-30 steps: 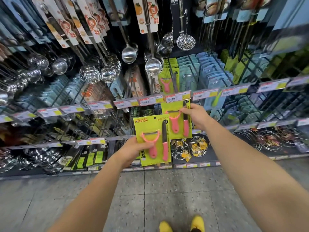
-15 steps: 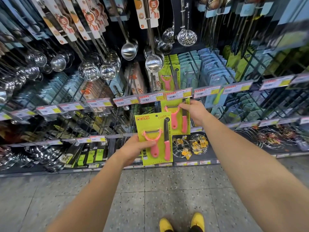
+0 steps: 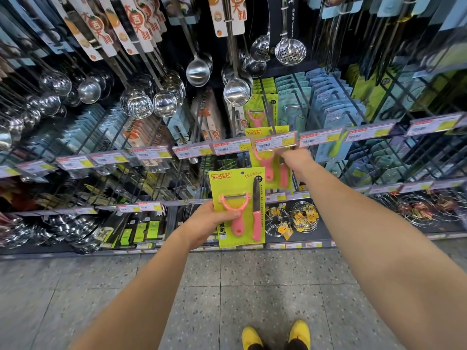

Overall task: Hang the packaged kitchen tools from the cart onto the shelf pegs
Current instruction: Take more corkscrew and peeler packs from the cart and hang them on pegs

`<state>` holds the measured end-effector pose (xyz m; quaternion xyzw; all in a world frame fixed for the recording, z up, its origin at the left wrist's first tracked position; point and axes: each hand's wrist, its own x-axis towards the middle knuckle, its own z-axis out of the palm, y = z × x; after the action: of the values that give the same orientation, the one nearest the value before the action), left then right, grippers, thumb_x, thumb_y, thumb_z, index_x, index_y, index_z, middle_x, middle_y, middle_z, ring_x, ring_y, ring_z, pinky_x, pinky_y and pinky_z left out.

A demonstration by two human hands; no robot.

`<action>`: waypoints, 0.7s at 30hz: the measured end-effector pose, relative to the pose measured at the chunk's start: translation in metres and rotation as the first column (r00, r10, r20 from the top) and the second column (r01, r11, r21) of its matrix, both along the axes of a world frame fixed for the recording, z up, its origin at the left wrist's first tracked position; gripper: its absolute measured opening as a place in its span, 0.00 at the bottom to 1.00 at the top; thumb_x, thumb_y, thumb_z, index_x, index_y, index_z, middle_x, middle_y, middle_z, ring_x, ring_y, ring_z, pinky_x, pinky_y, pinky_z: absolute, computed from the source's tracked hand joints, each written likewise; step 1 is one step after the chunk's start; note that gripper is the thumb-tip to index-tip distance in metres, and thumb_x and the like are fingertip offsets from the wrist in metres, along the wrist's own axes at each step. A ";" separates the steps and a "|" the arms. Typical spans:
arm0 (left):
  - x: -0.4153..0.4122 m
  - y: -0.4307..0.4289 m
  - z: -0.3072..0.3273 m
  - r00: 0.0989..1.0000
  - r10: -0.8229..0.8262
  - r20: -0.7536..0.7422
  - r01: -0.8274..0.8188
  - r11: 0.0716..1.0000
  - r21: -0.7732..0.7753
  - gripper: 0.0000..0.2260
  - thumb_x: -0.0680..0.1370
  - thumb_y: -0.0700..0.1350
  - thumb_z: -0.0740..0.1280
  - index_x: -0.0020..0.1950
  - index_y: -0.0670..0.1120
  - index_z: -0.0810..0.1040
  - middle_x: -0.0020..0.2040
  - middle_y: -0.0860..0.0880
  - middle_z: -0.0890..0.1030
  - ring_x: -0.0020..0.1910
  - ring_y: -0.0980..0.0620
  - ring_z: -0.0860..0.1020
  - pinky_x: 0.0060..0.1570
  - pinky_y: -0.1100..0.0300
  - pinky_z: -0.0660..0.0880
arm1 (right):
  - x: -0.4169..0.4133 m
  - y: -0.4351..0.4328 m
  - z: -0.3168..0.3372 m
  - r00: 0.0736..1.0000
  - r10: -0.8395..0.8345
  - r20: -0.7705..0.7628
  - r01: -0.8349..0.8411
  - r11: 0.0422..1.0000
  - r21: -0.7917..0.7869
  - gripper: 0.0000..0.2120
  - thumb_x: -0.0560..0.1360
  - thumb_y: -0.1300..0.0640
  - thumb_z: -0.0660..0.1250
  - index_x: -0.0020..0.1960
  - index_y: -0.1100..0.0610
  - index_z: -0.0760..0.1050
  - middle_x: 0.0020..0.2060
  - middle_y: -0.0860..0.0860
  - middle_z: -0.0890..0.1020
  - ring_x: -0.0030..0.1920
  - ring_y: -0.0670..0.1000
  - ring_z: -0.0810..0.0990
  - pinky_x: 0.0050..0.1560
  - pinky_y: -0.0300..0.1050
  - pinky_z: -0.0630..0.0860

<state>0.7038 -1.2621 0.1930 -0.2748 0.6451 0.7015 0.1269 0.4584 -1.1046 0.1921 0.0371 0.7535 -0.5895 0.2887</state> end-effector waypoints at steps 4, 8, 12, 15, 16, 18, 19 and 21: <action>-0.004 0.006 -0.004 1.000 0.009 0.001 -0.009 1.000 0.003 0.17 0.77 0.43 0.75 0.64 0.43 0.82 0.59 0.49 0.87 0.61 0.51 0.82 0.64 0.52 0.69 | 0.014 0.006 -0.004 0.999 -0.005 -0.039 0.008 0.997 0.072 0.29 0.77 0.55 0.72 0.73 0.64 0.67 0.63 0.61 0.78 0.62 0.57 0.77 0.64 0.51 0.72; -0.012 0.019 -0.006 1.000 0.022 0.011 -0.022 1.000 -0.009 0.14 0.78 0.42 0.74 0.63 0.43 0.83 0.58 0.50 0.87 0.59 0.54 0.82 0.57 0.59 0.72 | 0.038 0.019 -0.007 0.994 0.017 -0.104 -0.010 0.997 0.071 0.21 0.79 0.63 0.64 0.71 0.64 0.70 0.60 0.58 0.78 0.55 0.53 0.75 0.57 0.45 0.71; -0.026 0.031 -0.013 0.999 0.049 0.004 -0.049 0.999 0.010 0.14 0.79 0.42 0.73 0.65 0.44 0.82 0.60 0.50 0.86 0.61 0.53 0.82 0.55 0.61 0.74 | 0.057 0.038 -0.006 0.968 0.198 0.153 -0.160 0.960 -0.229 0.21 0.74 0.67 0.57 0.64 0.64 0.77 0.54 0.58 0.84 0.47 0.55 0.81 0.52 0.51 0.80; -0.038 0.041 -0.019 0.999 0.042 0.009 -0.042 0.999 0.019 0.16 0.78 0.42 0.74 0.66 0.44 0.82 0.60 0.49 0.86 0.58 0.53 0.84 0.56 0.59 0.77 | 0.063 0.051 -0.015 0.904 0.389 0.179 -0.339 0.905 -0.256 0.18 0.72 0.62 0.63 0.61 0.65 0.77 0.57 0.62 0.83 0.50 0.56 0.81 0.62 0.59 0.77; -0.042 0.044 -0.021 0.999 0.039 0.011 -0.039 0.999 0.016 0.16 0.78 0.42 0.74 0.66 0.45 0.82 0.59 0.49 0.86 0.57 0.53 0.84 0.55 0.60 0.78 | 0.064 0.054 -0.018 0.897 0.414 0.154 -0.375 0.899 -0.227 0.15 0.73 0.61 0.66 0.59 0.63 0.78 0.57 0.60 0.84 0.53 0.56 0.82 0.63 0.60 0.76; -0.050 0.049 -0.026 0.999 0.032 0.014 -0.032 0.999 0.019 0.16 0.78 0.42 0.75 0.66 0.46 0.82 0.59 0.50 0.87 0.58 0.53 0.84 0.55 0.59 0.77 | 0.064 0.060 -0.023 0.911 0.403 0.091 -0.381 0.905 -0.190 0.10 0.76 0.60 0.70 0.57 0.58 0.81 0.54 0.55 0.86 0.56 0.56 0.84 0.61 0.57 0.77; -0.052 0.051 -0.028 0.999 0.031 0.024 -0.031 0.999 0.026 0.17 0.77 0.44 0.75 0.66 0.46 0.82 0.59 0.50 0.87 0.59 0.51 0.84 0.58 0.56 0.77 | 0.063 0.063 -0.024 0.924 0.376 0.066 -0.359 0.914 -0.187 0.10 0.77 0.60 0.71 0.58 0.57 0.81 0.54 0.54 0.87 0.55 0.56 0.85 0.56 0.53 0.79; -0.055 0.053 -0.034 0.998 0.037 0.059 -0.038 0.999 0.017 0.20 0.75 0.50 0.77 0.65 0.49 0.81 0.59 0.49 0.86 0.60 0.48 0.84 0.63 0.49 0.77 | 0.059 0.065 -0.021 0.952 0.306 0.014 -0.297 0.933 -0.203 0.10 0.78 0.62 0.70 0.59 0.60 0.81 0.51 0.54 0.87 0.49 0.51 0.86 0.44 0.41 0.79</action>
<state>0.6485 -1.2095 0.1591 -0.3063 0.6295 0.7012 0.1350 0.5174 -1.0393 0.1712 -0.0944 0.6810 -0.6094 0.3949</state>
